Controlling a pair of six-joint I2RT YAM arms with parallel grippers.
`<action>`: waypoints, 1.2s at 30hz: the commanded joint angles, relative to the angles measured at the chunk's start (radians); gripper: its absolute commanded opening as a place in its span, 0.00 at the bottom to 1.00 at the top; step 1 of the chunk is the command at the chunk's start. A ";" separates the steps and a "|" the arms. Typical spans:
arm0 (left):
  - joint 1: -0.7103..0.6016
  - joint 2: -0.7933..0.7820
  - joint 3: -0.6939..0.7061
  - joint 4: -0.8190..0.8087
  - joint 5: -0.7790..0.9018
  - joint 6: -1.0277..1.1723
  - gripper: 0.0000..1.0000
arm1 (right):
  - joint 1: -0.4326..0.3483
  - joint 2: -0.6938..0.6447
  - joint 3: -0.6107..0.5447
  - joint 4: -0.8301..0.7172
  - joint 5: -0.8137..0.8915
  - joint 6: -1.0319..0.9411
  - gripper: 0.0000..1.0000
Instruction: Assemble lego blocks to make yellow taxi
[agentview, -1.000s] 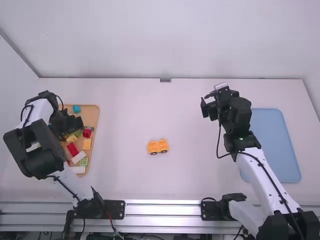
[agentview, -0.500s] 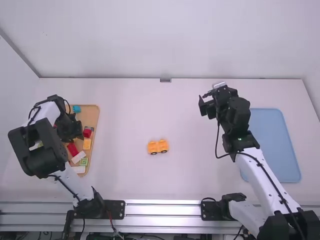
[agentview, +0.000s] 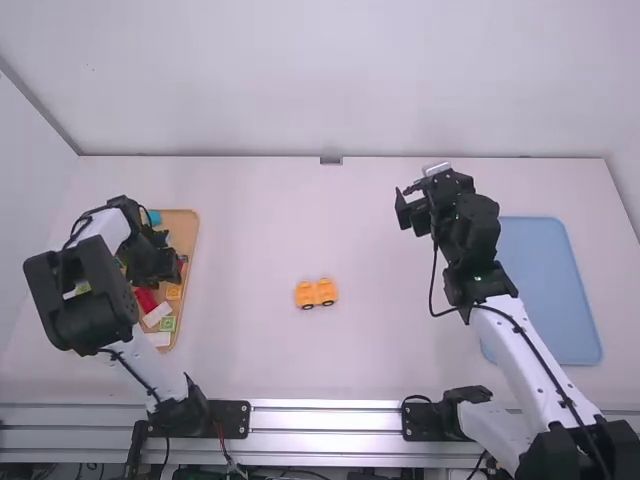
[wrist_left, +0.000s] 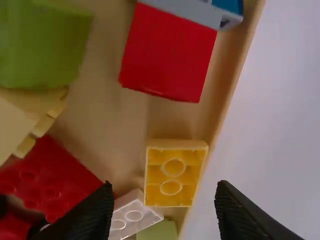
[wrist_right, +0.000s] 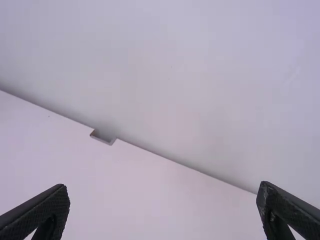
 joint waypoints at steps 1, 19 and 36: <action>-0.005 -0.027 -0.033 0.003 -0.013 0.023 0.56 | 0.002 0.006 0.041 0.011 0.005 0.002 0.99; -0.002 -0.027 -0.087 0.069 -0.053 0.032 0.52 | 0.026 0.006 0.041 0.020 0.008 0.001 0.99; 0.003 -0.027 -0.141 0.136 -0.095 0.046 0.59 | 0.023 0.006 0.041 0.029 0.008 0.002 0.99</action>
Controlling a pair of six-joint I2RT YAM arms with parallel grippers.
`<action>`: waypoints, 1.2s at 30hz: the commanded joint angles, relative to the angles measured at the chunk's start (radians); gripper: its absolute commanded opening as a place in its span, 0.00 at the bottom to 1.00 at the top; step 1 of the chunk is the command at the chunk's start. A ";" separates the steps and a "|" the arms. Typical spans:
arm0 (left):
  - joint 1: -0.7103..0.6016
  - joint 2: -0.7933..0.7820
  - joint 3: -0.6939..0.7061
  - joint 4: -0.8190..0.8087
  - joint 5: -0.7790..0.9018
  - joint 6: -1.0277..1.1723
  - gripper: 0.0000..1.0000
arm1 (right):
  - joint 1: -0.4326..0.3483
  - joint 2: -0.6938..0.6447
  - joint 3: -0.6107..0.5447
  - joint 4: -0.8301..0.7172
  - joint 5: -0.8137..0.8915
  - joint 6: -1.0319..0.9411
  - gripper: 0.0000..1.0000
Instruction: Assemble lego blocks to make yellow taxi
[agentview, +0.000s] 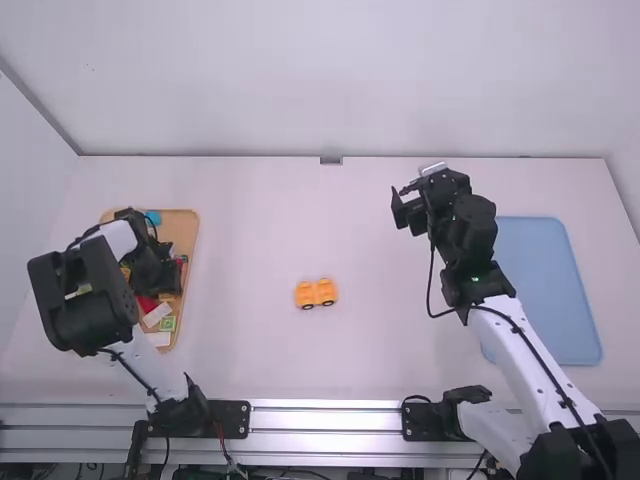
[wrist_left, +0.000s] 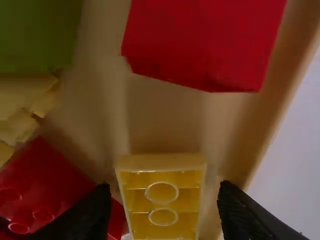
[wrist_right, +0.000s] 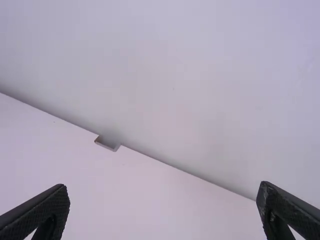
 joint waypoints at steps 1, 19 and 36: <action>0.002 -0.024 -0.016 -0.002 -0.012 0.005 0.58 | 0.001 0.006 0.041 0.007 0.004 0.002 0.98; 0.002 -0.024 0.014 0.014 -0.015 -0.002 0.08 | 0.014 0.006 0.041 0.002 -0.081 0.002 0.98; -0.190 -0.374 0.077 0.029 0.222 0.097 0.02 | 0.011 0.109 0.041 0.059 -0.154 0.085 0.98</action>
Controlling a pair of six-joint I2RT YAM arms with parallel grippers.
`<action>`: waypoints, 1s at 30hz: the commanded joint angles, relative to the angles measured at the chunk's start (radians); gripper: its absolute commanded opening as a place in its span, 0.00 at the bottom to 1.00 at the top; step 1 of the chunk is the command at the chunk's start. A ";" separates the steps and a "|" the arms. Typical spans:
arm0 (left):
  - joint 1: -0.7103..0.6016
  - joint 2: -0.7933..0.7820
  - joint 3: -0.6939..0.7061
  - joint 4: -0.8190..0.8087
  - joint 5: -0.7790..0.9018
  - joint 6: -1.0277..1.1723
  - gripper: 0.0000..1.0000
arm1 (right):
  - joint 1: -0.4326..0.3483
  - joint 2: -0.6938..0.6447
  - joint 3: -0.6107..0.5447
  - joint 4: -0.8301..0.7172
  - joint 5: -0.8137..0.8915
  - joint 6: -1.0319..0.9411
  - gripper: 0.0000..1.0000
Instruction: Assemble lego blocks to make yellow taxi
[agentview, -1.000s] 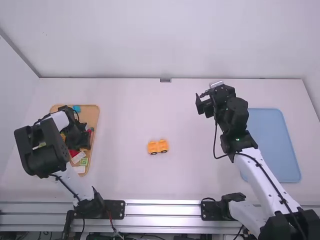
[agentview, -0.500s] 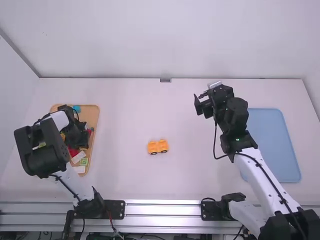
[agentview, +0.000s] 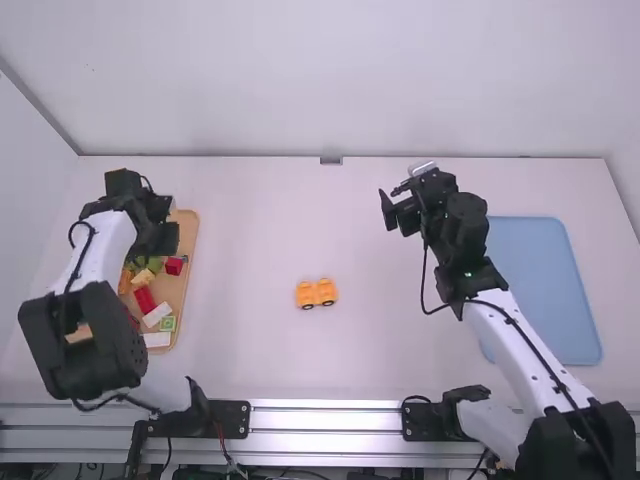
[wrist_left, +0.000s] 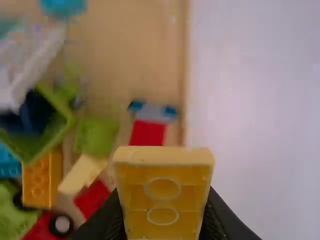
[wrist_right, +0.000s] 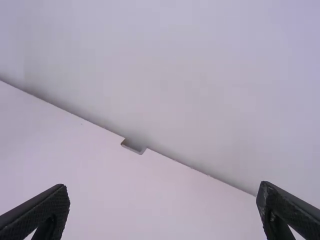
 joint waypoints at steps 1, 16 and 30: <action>-0.073 -0.094 -0.028 0.013 0.184 0.126 0.02 | -0.008 0.061 0.037 0.026 -0.106 0.031 0.99; -0.307 -0.119 -0.055 0.232 0.943 0.433 0.08 | -0.050 0.392 0.144 0.321 -1.070 0.118 1.00; -0.336 0.000 -0.055 0.336 1.286 0.433 0.08 | 0.069 0.525 0.312 0.355 -1.192 0.345 0.98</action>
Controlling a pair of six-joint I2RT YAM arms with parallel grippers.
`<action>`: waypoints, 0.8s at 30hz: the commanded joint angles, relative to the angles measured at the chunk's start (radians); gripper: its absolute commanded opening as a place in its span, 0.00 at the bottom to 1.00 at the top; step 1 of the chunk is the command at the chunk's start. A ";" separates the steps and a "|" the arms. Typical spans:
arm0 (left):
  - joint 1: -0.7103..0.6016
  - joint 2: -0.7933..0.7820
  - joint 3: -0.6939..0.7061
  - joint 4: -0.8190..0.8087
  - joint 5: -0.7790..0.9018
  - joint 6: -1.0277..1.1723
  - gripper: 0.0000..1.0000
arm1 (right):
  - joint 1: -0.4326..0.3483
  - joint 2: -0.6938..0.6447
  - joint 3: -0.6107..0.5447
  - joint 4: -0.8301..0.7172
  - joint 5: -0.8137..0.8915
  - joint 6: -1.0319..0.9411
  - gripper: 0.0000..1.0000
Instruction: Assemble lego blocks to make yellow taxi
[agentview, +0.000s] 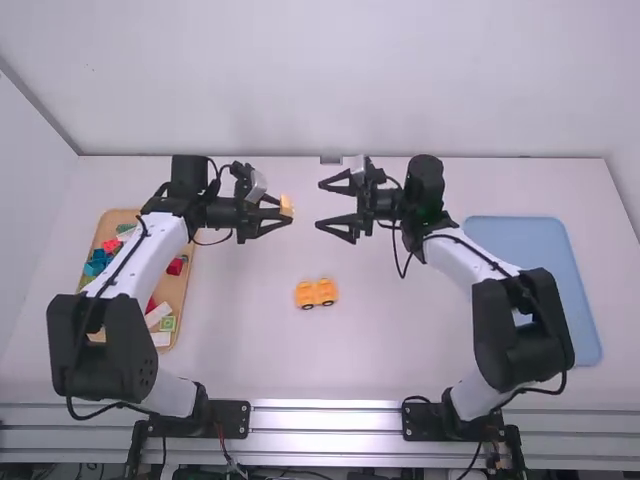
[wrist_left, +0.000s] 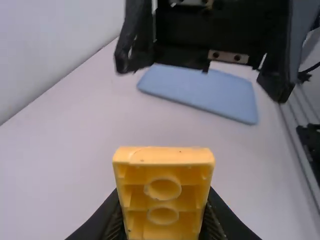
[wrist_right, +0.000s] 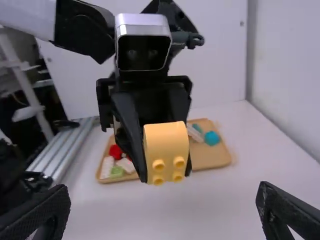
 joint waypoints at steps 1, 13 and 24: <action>-0.023 0.006 -0.011 0.000 0.108 0.025 0.08 | 0.010 0.021 0.042 0.003 -0.064 0.046 0.98; -0.102 0.015 -0.011 0.050 0.046 0.026 0.04 | 0.055 0.033 0.068 -0.024 -0.074 0.055 0.89; -0.105 0.015 -0.011 0.042 0.042 0.026 0.04 | 0.057 0.034 0.068 -0.017 -0.038 0.087 0.67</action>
